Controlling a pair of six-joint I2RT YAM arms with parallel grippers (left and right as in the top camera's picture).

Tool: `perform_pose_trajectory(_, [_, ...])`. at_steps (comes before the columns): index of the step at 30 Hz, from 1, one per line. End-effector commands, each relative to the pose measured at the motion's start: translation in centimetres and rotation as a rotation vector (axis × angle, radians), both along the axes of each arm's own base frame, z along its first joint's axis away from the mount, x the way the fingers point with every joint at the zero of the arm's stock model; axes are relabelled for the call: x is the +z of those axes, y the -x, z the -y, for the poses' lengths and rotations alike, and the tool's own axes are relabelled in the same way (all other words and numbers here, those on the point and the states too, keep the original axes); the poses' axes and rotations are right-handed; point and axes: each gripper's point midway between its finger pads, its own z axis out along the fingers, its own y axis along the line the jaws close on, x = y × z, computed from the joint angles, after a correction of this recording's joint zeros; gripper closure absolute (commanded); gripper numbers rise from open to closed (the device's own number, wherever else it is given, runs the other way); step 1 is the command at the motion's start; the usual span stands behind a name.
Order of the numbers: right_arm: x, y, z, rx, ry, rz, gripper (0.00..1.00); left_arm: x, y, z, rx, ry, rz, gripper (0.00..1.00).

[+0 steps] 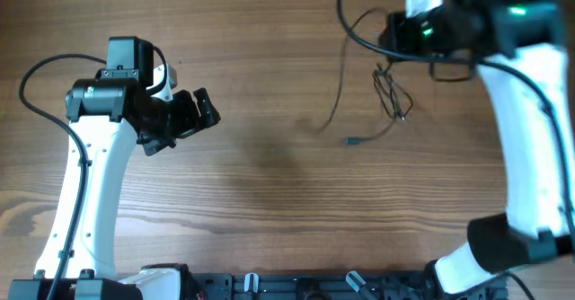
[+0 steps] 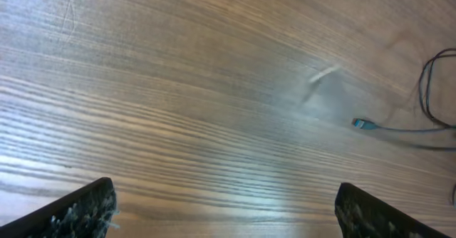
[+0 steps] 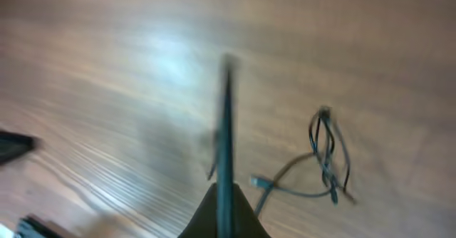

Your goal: Untangle cables

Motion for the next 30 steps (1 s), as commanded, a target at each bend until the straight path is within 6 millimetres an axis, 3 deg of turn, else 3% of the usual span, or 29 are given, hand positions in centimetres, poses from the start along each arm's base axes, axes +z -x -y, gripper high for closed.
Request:
perform_pose_trajectory(1, [8.2, 2.2, -1.7, 0.095, -0.135, 0.199, 0.96, 0.4, 0.4, 0.2, -0.017, 0.013, 0.008, 0.0])
perform_pose_trajectory(4, [15.6, 4.7, -2.9, 0.183, -0.248, 0.419, 0.96, 0.4, 0.4, 0.2, -0.017, 0.012, 0.008, 0.0])
perform_pose_trajectory(7, [24.4, 8.0, -2.2, 0.212, -0.289, 0.749, 0.96, 0.4, 0.4, 0.2, -0.018, 0.012, 0.005, 0.0])
perform_pose_trajectory(9, [29.2, 10.1, -1.2, 0.196, -0.295, 0.946, 0.96, 0.4, 0.4, 0.2, -0.017, 0.013, 0.005, 0.0])
perform_pose_trajectory(11, [31.7, 11.6, -0.2, 0.157, -0.289, 1.051, 0.96, 0.4, 0.5, 0.3, -0.021, 0.013, 0.005, 0.0])
perform_pose_trajectory(13, [32.7, 12.5, 0.8, 0.113, -0.273, 1.097, 0.96, 0.5, 0.6, 1.1, -0.062, 0.02, 0.01, 0.01])
perform_pose_trajectory(15, [32.9, 12.0, 2.5, 0.008, -0.224, 1.112, 0.96, 0.7, 0.9, 2.8, -0.169, 0.053, 0.03, 0.02])
perform_pose_trajectory(17, [31.5, 10.2, 5.9, -0.201, -0.108, 1.069, 0.96, 0.8, 1.3, 4.5, -0.244, 0.059, 0.037, 0.01])
perform_pose_trajectory(21, [24.5, 6.0, 12.8, -0.516, 0.258, 0.832, 0.96, 0.9, 1.7, 7.2, -0.342, 0.062, 0.064, 0.0])
perform_pose_trajectory(25, [21.9, 2.5, 17.6, -0.644, 0.347, 0.744, 0.96, 1.0, 2.1, 8.3, -0.382, 0.061, 0.065, 0.0])
perform_pose_trajectory(27, [20.3, 0.8, 21.0, -0.723, 0.355, 0.696, 0.96, 0.9, 2.2, 8.5, -0.389, 0.061, 0.065, 0.0])
perform_pose_trajectory(30, [16.5, -1.8, 28.9, -0.875, 0.291, 0.599, 0.96, 0.9, 2.2, 8.5, -0.39, 0.061, 0.065, 0.0])
